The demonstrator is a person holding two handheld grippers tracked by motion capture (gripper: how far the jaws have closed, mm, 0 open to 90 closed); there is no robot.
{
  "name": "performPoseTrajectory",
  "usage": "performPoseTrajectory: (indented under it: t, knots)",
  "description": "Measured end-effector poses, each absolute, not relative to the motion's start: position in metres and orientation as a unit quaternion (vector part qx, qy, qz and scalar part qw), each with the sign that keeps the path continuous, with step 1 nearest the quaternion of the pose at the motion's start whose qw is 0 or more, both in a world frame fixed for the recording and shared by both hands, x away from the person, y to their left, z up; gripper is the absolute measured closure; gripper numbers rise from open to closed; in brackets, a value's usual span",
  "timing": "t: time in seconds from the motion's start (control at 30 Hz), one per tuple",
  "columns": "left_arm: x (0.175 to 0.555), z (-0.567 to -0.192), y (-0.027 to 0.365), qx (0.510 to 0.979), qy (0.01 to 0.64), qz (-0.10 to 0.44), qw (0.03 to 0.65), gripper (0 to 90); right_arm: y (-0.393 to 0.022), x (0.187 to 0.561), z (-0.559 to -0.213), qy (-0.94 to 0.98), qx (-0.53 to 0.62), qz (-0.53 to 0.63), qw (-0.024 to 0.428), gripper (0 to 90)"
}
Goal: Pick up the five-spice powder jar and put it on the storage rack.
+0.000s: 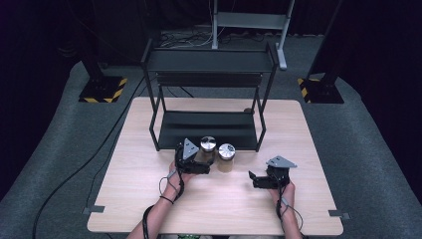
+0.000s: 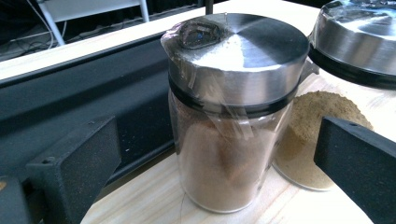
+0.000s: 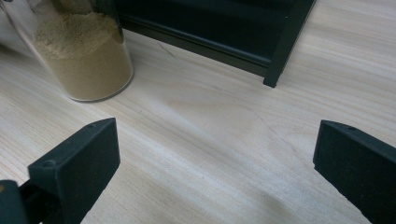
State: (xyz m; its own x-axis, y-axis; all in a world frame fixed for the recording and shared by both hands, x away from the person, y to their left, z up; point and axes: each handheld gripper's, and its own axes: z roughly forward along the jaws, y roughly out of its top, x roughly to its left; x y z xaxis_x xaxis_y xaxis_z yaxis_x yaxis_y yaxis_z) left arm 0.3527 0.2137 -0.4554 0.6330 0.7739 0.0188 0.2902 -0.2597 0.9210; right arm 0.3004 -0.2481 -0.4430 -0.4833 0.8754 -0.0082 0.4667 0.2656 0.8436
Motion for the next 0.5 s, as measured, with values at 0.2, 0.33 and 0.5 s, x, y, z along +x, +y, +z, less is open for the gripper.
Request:
performPoseTrajectory:
  t: [0.2,0.33,0.5]
  knots:
    - [0.3596,-0.4586,0.2121,0.758,0.352,0.237,0.495,0.2,-0.2481,0.3003,-0.4429,0.756,0.444,0.413,0.248,0.0]
    - [0.3612,-0.4596,0.2112,0.759,0.351,0.237,0.494,0.2,-0.2477,0.3003,-0.4428,0.757,0.444,0.412,0.248,0.0]
    - [0.363,-0.462,0.2121,0.762,0.34,0.238,0.497,2.8,-0.2475,0.3006,-0.4426,0.757,0.444,0.411,0.247,0.0]
